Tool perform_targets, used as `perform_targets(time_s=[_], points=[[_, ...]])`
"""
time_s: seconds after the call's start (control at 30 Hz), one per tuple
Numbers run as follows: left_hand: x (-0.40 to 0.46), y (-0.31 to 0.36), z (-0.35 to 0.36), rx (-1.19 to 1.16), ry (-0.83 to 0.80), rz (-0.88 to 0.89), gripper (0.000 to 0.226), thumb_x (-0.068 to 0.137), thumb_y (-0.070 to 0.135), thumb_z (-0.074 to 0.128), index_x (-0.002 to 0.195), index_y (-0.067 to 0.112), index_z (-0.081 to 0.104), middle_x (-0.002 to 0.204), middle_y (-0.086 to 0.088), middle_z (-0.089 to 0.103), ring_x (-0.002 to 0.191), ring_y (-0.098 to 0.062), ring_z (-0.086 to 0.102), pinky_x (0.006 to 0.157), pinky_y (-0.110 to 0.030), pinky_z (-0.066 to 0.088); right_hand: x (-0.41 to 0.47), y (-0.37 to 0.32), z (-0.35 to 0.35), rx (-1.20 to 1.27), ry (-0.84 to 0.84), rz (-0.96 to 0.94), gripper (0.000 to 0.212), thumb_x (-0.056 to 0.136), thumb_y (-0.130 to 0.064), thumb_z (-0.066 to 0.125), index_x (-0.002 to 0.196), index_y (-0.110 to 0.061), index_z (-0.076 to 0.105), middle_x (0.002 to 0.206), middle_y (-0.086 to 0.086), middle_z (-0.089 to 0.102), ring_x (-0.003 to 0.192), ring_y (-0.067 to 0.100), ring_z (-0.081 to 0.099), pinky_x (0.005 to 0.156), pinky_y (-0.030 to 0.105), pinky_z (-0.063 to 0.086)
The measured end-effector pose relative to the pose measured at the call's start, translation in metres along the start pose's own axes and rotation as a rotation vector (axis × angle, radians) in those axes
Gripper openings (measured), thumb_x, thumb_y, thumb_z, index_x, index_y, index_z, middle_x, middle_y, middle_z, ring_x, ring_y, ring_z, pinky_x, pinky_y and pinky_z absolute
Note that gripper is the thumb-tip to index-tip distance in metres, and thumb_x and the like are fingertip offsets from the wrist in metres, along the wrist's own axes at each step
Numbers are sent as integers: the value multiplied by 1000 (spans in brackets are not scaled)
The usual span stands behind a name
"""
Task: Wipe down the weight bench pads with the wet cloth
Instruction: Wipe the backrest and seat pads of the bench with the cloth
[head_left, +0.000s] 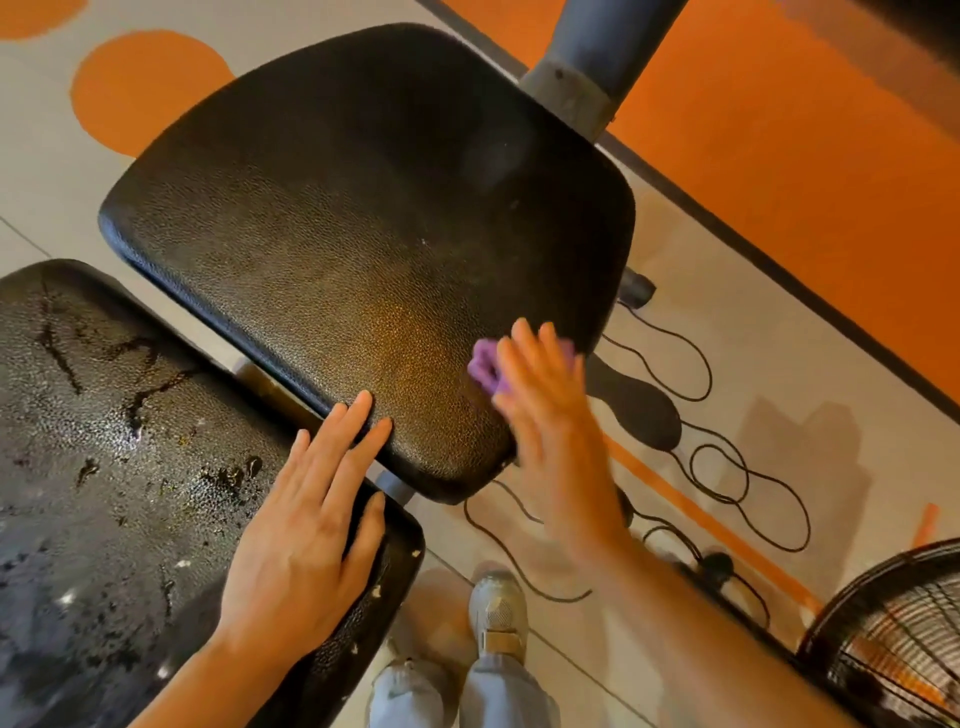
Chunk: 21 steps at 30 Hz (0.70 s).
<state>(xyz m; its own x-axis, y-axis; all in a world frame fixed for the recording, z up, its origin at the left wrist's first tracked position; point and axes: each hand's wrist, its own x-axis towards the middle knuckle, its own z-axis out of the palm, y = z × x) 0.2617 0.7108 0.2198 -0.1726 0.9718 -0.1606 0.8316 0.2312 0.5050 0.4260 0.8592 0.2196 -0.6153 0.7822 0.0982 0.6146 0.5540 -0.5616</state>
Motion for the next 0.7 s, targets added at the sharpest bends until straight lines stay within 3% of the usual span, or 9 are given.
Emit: perform_targets(time_s=[0.1, 0.17, 0.2, 0.3, 0.37, 0.47, 0.57, 0.63, 0.7], points=[[-1, -1, 1, -7, 13, 12, 57, 98, 32, 38, 152, 14, 35, 165, 3, 19, 153, -15, 17, 125, -30, 6, 92, 58, -21, -34, 164, 296, 36, 99, -13, 42, 135, -8, 46, 146, 14, 39, 139, 27, 30, 115, 47, 27], [0, -2, 1, -23, 7, 13, 57, 98, 33, 38, 152, 16, 34, 165, 4, 18, 152, -15, 17, 125, -29, 6, 108, 61, -17, -86, 219, 428, 38, 101, -17, 38, 138, -12, 43, 150, 9, 35, 142, 23, 26, 117, 45, 23], [0, -2, 0, -26, 7, 13, 57, 98, 33, 38, 152, 16, 34, 165, 4, 18, 153, -15, 17, 125, -29, 5, 92, 44, -5, -102, 217, 408, 38, 100, -16, 40, 138, -12, 42, 149, 9, 36, 142, 23, 26, 116, 46, 24], [-1, -3, 0, -3, 9, 14, 57, 98, 33, 39, 152, 15, 34, 165, 2, 17, 152, -17, 18, 125, -31, 7, 8, -24, 22, -144, 86, 55, 40, 94, -12, 45, 134, -12, 41, 141, 12, 47, 136, 29, 38, 111, 49, 34], [-1, -3, 0, 7, 8, 19, 57, 98, 34, 38, 152, 16, 34, 165, 1, 17, 152, -18, 19, 123, -36, 13, 16, -17, 13, -248, -31, -113, 35, 91, -15, 42, 125, -10, 48, 129, 14, 56, 126, 32, 49, 104, 49, 42], [0, -5, 1, 23, 10, 19, 57, 98, 34, 38, 153, 16, 34, 165, 1, 17, 152, -17, 18, 122, -39, 15, 119, 39, -7, -298, 63, 96, 26, 95, -6, 43, 119, -5, 52, 123, 19, 54, 119, 35, 49, 100, 54, 41], [1, -7, 3, 37, -7, 17, 58, 98, 34, 39, 153, 17, 33, 166, 2, 16, 153, -17, 16, 124, -36, 11, 152, 40, 4, -288, 179, 382, 32, 99, -14, 38, 130, -12, 45, 142, 13, 42, 135, 31, 34, 109, 49, 33], [0, -7, 3, 38, -11, 15, 58, 98, 34, 39, 153, 18, 33, 166, 2, 16, 153, -16, 16, 124, -33, 10, 100, -10, 28, -214, 121, 281, 39, 96, -11, 47, 134, -12, 42, 144, 14, 40, 137, 32, 32, 111, 49, 33], [-1, -8, 3, 19, -8, 14, 58, 97, 34, 39, 153, 18, 34, 165, 2, 17, 152, -16, 18, 123, -34, 13, 40, -44, 41, -121, -62, 32, 43, 93, -11, 48, 136, -13, 43, 145, 9, 41, 139, 27, 30, 115, 45, 24]])
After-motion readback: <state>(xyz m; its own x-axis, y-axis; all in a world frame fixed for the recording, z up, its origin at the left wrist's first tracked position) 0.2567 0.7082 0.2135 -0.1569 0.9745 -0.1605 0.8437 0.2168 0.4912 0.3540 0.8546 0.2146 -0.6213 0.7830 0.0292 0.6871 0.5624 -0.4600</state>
